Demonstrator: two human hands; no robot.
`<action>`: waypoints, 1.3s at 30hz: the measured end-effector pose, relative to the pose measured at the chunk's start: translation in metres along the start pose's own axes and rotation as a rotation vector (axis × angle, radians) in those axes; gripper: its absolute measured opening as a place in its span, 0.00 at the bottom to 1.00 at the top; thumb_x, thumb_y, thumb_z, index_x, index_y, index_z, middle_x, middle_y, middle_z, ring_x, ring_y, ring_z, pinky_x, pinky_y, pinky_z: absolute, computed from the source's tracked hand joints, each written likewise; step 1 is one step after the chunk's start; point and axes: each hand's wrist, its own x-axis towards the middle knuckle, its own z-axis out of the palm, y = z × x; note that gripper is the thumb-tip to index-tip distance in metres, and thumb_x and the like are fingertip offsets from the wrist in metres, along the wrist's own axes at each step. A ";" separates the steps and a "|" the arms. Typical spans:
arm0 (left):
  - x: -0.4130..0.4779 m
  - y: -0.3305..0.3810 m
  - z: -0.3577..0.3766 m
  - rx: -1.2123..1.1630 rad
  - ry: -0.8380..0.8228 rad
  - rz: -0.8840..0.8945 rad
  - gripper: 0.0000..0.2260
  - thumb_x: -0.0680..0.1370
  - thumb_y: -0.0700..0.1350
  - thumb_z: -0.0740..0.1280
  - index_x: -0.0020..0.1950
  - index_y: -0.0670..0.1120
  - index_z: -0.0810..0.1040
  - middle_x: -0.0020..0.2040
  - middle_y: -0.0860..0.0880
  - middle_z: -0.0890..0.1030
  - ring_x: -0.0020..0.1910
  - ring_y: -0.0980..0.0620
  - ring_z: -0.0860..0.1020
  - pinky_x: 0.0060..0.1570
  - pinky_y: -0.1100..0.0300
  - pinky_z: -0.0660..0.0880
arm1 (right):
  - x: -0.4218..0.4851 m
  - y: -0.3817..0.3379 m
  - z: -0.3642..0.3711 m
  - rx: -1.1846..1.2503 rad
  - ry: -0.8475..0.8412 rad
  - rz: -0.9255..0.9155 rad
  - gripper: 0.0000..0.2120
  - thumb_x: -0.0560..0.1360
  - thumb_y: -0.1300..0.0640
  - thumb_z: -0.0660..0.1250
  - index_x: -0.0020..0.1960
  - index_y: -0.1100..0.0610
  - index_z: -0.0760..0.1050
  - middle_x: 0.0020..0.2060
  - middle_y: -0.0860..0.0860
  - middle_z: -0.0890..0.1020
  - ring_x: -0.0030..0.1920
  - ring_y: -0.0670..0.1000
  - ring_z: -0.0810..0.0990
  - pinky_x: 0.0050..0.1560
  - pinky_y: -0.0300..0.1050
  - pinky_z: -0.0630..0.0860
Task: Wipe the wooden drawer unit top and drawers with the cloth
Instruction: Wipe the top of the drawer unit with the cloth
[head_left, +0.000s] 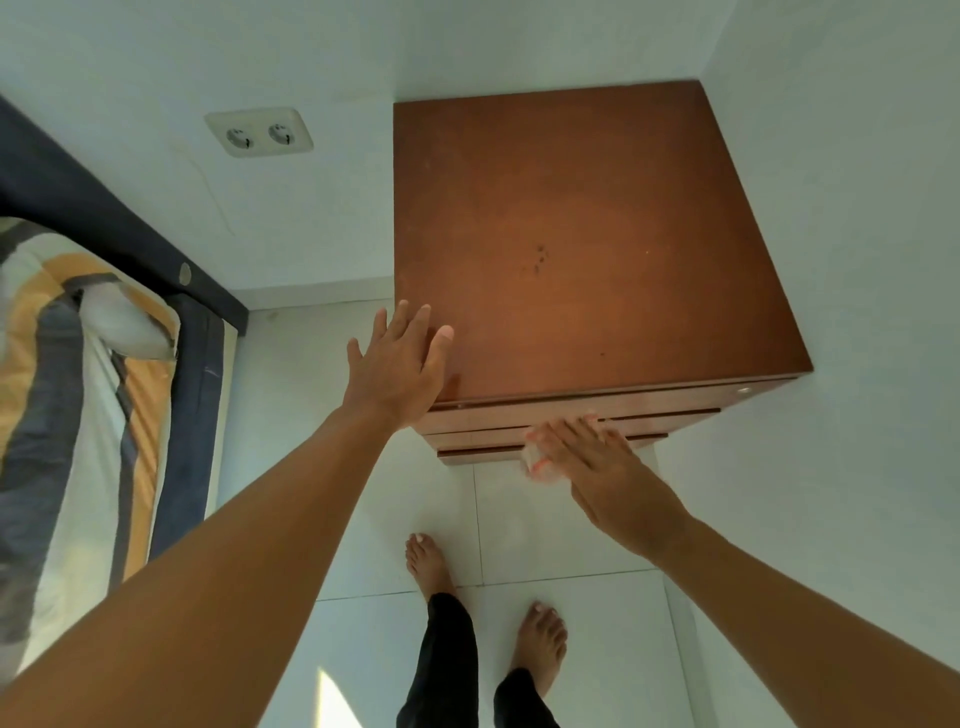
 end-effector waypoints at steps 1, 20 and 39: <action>0.000 -0.002 -0.001 0.005 0.004 0.003 0.29 0.85 0.62 0.45 0.83 0.52 0.57 0.84 0.48 0.53 0.83 0.44 0.47 0.77 0.34 0.45 | -0.014 -0.001 0.003 0.008 -0.023 0.008 0.33 0.75 0.65 0.69 0.78 0.60 0.65 0.76 0.59 0.71 0.75 0.60 0.71 0.68 0.62 0.76; 0.130 -0.019 -0.095 0.015 0.023 0.060 0.31 0.83 0.66 0.44 0.83 0.55 0.58 0.84 0.50 0.54 0.83 0.45 0.47 0.78 0.35 0.49 | 0.280 0.051 -0.135 0.430 0.236 0.341 0.27 0.82 0.61 0.57 0.80 0.47 0.63 0.79 0.50 0.66 0.79 0.51 0.62 0.76 0.49 0.59; 0.372 -0.060 -0.111 0.151 -0.083 0.290 0.26 0.86 0.56 0.46 0.83 0.49 0.56 0.84 0.52 0.53 0.83 0.41 0.49 0.75 0.35 0.58 | 0.510 0.124 -0.066 0.088 -0.128 0.214 0.29 0.85 0.43 0.44 0.84 0.47 0.41 0.83 0.49 0.42 0.83 0.53 0.40 0.81 0.58 0.39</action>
